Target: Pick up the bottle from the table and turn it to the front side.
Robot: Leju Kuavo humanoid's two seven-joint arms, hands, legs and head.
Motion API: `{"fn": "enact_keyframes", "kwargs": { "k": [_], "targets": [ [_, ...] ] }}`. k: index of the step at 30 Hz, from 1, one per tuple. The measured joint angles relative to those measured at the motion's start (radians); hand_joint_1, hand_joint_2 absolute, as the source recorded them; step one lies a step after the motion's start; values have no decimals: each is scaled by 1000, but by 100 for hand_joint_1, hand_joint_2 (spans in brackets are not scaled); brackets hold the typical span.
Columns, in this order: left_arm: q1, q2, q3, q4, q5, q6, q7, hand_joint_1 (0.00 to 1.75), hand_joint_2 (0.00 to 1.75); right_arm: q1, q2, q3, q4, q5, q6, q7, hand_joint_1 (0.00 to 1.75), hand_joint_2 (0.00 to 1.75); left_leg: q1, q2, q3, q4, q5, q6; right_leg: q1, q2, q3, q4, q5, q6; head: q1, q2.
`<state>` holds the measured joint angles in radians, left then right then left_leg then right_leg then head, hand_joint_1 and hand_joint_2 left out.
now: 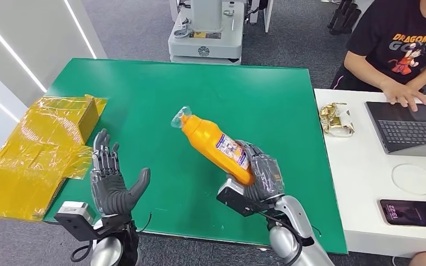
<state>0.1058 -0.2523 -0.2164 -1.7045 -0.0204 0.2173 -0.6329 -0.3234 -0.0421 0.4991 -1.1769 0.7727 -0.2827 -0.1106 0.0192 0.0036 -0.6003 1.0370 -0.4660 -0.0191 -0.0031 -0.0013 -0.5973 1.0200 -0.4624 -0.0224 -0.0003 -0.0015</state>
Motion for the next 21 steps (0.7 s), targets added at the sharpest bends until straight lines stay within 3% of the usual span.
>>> {"fn": "enact_keyframes", "kwargs": {
  "k": [7,11,21],
  "targets": [
    [-18,1,-16,23,101,-72,19,0,175,47,13,-10,-53,-22,-71,-105,175,175,0,0,0,0,0,0,0,0,0,0,0,0,0,0],
    [-35,3,-16,42,219,-113,51,0,175,63,19,-10,-72,-20,-61,-141,175,175,0,0,0,0,0,0,0,0,0,0,0,0,0,0],
    [-69,21,-23,95,293,-183,95,0,175,64,33,-9,-68,1,-9,-199,175,175,0,0,-1,0,0,0,0,0,0,0,0,0,0,0]
  ]
}}
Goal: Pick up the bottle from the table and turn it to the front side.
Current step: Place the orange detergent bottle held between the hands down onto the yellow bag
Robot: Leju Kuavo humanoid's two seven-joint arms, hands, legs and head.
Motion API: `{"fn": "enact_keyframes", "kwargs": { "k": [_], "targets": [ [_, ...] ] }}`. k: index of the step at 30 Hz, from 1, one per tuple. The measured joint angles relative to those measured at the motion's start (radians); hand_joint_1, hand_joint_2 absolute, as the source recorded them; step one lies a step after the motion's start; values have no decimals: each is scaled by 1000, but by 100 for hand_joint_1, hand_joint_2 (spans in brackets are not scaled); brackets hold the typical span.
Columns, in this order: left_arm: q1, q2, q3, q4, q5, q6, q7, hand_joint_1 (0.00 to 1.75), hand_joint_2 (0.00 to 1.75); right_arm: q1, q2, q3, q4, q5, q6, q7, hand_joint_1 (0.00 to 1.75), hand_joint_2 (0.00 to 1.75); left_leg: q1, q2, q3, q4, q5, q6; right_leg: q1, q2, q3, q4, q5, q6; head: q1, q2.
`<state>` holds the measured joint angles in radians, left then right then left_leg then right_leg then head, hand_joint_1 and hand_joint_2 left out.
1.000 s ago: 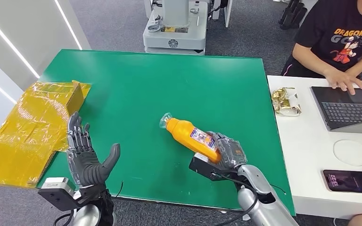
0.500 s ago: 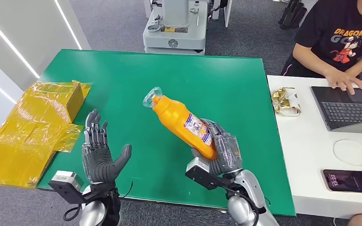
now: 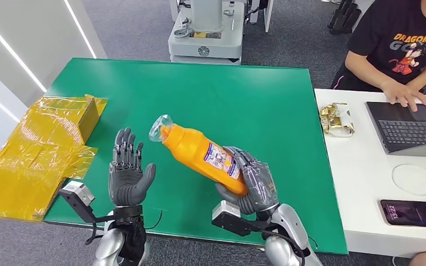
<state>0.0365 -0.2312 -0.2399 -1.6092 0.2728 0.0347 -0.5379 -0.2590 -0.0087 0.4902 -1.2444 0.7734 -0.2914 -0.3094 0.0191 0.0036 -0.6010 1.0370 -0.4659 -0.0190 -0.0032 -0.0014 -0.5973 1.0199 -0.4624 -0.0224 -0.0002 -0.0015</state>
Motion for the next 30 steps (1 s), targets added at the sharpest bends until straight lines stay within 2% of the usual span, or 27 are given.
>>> {"fn": "enact_keyframes", "kwargs": {
  "k": [16,22,30],
  "targets": [
    [-25,26,-20,41,2,-53,2,0,175,-25,10,27,78,21,57,-62,175,175,0,0,0,0,0,0,0,0,0,0,0,0,0,0],
    [-36,29,-24,43,-42,-24,6,0,175,-50,4,54,90,62,97,-56,175,175,0,0,0,0,0,0,0,0,0,0,0,0,0,0],
    [-42,29,-24,49,-49,-22,15,0,175,-74,-3,70,110,53,119,-56,175,175,0,0,0,0,0,0,0,0,0,0,0,0,0,0]
  ]
}}
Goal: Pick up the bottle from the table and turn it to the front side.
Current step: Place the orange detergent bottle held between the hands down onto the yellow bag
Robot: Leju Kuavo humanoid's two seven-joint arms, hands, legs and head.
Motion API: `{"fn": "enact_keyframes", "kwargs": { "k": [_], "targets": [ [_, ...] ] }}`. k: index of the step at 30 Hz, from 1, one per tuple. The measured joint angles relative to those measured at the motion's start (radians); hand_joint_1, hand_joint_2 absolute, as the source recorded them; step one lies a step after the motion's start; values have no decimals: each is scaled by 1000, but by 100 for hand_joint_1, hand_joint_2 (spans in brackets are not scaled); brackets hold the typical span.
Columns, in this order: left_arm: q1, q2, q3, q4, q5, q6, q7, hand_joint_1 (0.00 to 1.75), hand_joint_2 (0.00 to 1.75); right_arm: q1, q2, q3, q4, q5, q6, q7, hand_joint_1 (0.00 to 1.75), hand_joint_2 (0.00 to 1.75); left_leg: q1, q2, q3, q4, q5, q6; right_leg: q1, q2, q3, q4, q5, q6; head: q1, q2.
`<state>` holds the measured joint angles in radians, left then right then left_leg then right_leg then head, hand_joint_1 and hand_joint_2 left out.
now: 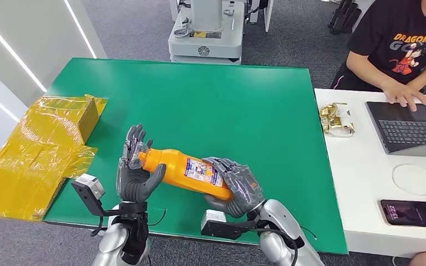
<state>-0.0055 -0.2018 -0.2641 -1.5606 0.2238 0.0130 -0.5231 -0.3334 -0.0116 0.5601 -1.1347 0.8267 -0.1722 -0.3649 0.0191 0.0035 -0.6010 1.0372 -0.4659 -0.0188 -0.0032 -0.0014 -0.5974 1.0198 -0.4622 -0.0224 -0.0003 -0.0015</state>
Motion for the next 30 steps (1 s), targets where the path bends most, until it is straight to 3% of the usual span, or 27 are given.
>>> {"fn": "enact_keyframes", "kwargs": {
  "k": [11,24,25,29,30],
  "targets": [
    [-3,0,-3,11,-3,-7,3,0,175,-8,2,10,24,8,-36,-18,175,175,0,0,0,0,0,0,0,0,0,0,0,0,0,0],
    [-25,0,-5,37,-9,-14,2,0,175,-26,52,23,112,50,-35,-23,175,175,0,0,0,0,0,0,0,0,0,0,0,0,0,0],
    [-26,0,-5,38,-9,-14,2,6,175,-27,55,23,117,52,-35,-23,175,175,0,0,0,0,0,0,0,0,0,0,0,0,0,0],
    [-26,-3,-11,45,-10,-26,3,162,175,-34,74,29,139,56,-31,-22,175,175,0,0,0,0,0,0,0,0,0,0,0,0,0,0],
    [-26,-4,-12,47,-10,-27,3,171,175,-35,78,29,145,56,-32,-20,175,175,0,0,0,0,0,0,0,0,0,0,0,0,0,0]
  ]
}}
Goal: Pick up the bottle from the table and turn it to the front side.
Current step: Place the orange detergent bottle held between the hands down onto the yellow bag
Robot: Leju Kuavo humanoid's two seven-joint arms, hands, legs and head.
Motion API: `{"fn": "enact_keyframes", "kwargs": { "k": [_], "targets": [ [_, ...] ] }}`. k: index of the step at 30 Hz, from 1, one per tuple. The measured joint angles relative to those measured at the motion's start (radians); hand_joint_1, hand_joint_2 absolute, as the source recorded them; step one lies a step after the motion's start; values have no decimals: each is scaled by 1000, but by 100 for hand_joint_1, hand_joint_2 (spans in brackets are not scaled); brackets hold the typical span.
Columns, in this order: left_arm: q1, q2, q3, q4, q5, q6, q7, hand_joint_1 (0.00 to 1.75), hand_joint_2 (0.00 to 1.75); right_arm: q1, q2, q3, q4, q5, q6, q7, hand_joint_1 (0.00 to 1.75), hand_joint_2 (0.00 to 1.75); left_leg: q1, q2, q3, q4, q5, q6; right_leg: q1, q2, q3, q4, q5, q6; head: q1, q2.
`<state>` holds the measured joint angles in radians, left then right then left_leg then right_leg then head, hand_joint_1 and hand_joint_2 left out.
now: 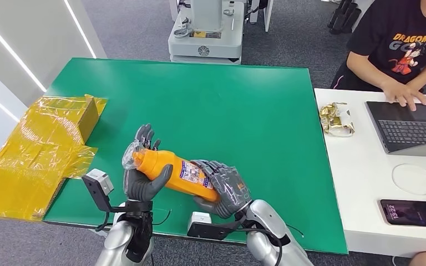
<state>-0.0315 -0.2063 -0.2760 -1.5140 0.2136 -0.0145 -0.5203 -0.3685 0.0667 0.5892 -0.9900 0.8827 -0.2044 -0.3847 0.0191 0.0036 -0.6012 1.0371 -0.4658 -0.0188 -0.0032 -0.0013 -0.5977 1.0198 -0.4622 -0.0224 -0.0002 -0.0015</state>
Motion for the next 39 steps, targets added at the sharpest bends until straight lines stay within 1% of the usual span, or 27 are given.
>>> {"fn": "enact_keyframes", "kwargs": {
  "k": [1,13,20,21,22,24,25,26,29,32,39],
  "targets": [
    [0,-1,0,1,0,-2,0,175,175,-2,4,0,5,1,-1,2,175,175,0,0,0,0,0,0,0,0,0,0,0,0,0,0],
    [-5,-4,0,12,-11,-19,-2,175,175,-5,14,0,39,8,-14,5,175,175,0,0,0,0,0,0,0,0,0,0,0,0,0,0],
    [-6,-9,0,13,-10,-20,-3,175,175,6,14,0,38,17,-1,9,175,175,0,0,0,0,0,0,0,0,0,0,0,0,0,0],
    [-6,-10,0,13,-10,-20,-3,175,175,7,14,0,37,18,0,10,170,175,0,0,0,0,0,0,0,0,0,0,0,0,0,0],
    [-6,-11,0,13,-10,-19,-4,175,175,8,15,0,37,19,0,12,142,175,0,0,0,0,0,0,0,0,0,0,0,0,0,0],
    [-6,-13,0,13,-10,-19,-4,175,175,11,16,-2,35,21,0,15,57,175,0,0,0,0,0,0,0,0,0,0,0,0,0,0],
    [-6,-13,0,13,-11,-18,-6,175,175,14,18,-3,33,21,0,17,20,175,0,0,0,0,0,0,0,0,0,0,0,0,0,0],
    [-6,-13,0,13,-11,-17,-7,175,175,16,19,-4,31,19,-1,17,4,175,0,0,0,0,0,0,0,0,0,0,0,0,0,0],
    [-7,-13,1,13,-12,-6,-10,175,175,28,24,-7,14,8,-7,10,0,175,0,0,0,0,0,0,0,0,0,0,0,0,0,0],
    [-7,-12,2,13,-9,3,-10,175,175,39,36,-8,-12,-25,-20,-11,0,175,0,0,0,0,0,0,0,0,0,0,0,0,0,0],
    [-8,-9,2,14,6,27,-19,175,175,58,56,-12,-93,-123,-85,-59,0,175,0,0,0,0,0,0,0,0,0,0,0,0,0,0]
  ]
}}
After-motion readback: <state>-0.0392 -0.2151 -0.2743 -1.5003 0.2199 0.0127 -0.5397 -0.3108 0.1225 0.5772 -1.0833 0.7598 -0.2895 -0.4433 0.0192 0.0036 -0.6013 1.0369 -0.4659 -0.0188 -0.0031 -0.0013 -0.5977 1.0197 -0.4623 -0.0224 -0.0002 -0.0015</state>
